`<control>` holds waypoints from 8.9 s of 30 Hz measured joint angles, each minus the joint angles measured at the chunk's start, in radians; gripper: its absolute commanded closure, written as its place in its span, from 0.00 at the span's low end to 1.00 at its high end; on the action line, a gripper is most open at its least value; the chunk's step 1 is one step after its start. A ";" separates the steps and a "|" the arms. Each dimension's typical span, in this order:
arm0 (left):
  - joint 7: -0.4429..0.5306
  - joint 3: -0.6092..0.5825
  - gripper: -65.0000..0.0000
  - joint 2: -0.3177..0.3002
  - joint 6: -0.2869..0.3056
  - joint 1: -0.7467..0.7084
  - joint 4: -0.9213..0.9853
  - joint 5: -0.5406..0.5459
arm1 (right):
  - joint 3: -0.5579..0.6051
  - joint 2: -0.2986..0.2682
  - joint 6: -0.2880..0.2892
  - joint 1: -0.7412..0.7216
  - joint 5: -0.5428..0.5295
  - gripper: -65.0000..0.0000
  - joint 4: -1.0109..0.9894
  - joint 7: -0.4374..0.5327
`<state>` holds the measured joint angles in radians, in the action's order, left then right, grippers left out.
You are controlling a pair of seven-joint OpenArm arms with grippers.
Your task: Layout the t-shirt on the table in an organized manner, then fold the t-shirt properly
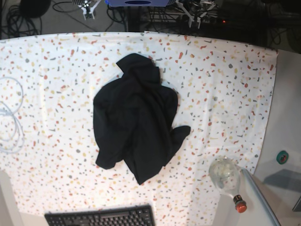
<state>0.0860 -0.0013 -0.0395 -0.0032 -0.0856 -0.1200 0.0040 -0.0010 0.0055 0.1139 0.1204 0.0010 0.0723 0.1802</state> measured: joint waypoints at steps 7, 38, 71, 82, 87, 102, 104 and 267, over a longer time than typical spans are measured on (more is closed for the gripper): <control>0.000 -0.007 0.60 0.001 0.000 -0.001 0.000 -0.003 | 0.000 0.000 0.000 0.000 0.000 1.00 0.000 0.000; 0.000 -0.007 1.00 0.000 0.000 -0.007 -0.001 -0.004 | 0.000 -0.006 0.000 0.018 0.000 1.00 0.002 0.002; 0.364 -0.004 1.00 -0.217 0.002 -0.650 -0.954 0.000 | -0.515 0.066 0.004 0.642 0.006 1.00 1.094 -0.019; 0.548 -0.006 1.00 -0.283 0.002 -0.815 -1.215 0.259 | -0.419 0.114 0.004 0.689 0.004 1.00 1.449 -0.032; 0.557 0.000 1.00 -0.321 0.002 -0.874 -1.393 0.286 | -0.282 0.108 0.006 0.666 0.004 1.00 1.631 -0.024; 0.479 0.066 0.99 -0.315 0.002 -0.861 -1.477 0.293 | 0.218 0.042 0.004 0.436 0.003 0.56 1.740 -0.440; 0.471 0.087 0.69 -0.316 0.000 -0.859 -1.478 0.292 | 0.224 0.047 0.003 0.402 0.003 0.56 1.740 -0.436; -0.769 0.386 1.00 -0.145 -0.003 -0.380 -1.619 0.770 | 0.076 -0.161 -0.052 -0.020 -0.469 1.00 1.347 -0.682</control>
<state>-0.6827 0.3843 -0.1848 -0.0063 -0.4652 -1.7390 0.7738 0.0750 -0.1558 0.0616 0.1001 -0.4683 1.4197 -0.5014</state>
